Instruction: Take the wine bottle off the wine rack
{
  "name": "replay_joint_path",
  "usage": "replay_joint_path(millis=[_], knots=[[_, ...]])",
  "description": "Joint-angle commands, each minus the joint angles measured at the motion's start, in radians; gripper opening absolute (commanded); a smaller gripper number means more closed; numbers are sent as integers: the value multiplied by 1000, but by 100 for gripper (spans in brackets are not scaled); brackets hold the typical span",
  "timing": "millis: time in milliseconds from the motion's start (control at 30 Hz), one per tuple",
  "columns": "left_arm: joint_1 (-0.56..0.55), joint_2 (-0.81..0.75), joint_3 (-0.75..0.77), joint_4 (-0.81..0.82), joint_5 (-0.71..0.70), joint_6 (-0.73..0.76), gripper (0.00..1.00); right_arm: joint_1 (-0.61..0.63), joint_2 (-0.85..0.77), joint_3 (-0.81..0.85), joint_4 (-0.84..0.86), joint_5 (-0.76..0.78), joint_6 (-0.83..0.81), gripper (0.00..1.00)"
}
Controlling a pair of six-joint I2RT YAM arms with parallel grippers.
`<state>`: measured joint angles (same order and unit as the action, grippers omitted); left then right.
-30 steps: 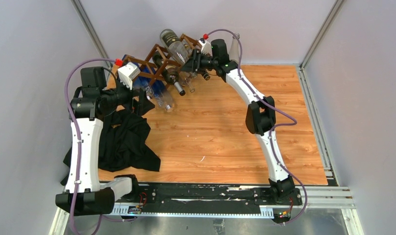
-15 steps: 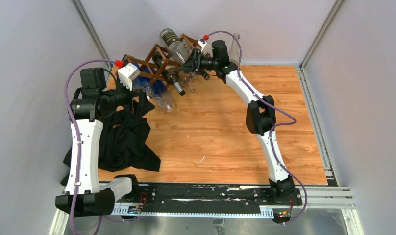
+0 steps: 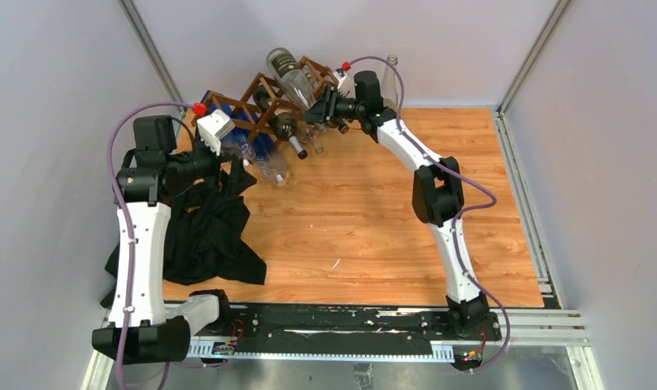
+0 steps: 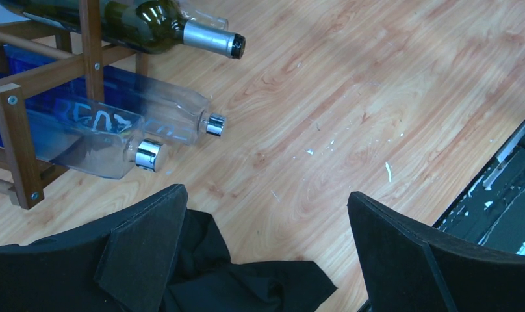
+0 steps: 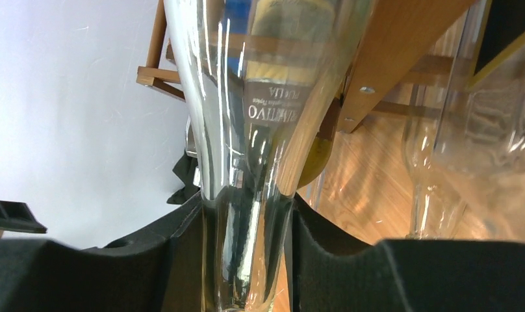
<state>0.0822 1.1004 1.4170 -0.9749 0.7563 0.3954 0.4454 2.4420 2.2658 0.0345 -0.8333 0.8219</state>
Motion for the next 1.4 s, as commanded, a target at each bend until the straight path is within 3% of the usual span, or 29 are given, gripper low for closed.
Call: replay_joint_path(millis=[0, 433, 700, 967, 1200, 1367], knots=[[5, 4, -24, -8, 34, 88, 100, 16, -145, -101, 137, -37, 8, 0], [3, 48, -9, -8, 42, 187, 100, 16, -403, -400, 431, -95, 174, 0], [4, 48, -5, -9, 42, 261, 100, 15, -582, -677, 546, -92, 194, 0], [-32, 53, 3, -9, 31, 341, 100, 33, -731, -849, 580, -103, 198, 0], [-71, -37, -98, -8, -8, 689, 100, 96, -895, -1027, 430, -82, 70, 0], [-171, -110, -166, -8, -115, 907, 100, 147, -1011, -1144, 366, -51, 26, 0]])
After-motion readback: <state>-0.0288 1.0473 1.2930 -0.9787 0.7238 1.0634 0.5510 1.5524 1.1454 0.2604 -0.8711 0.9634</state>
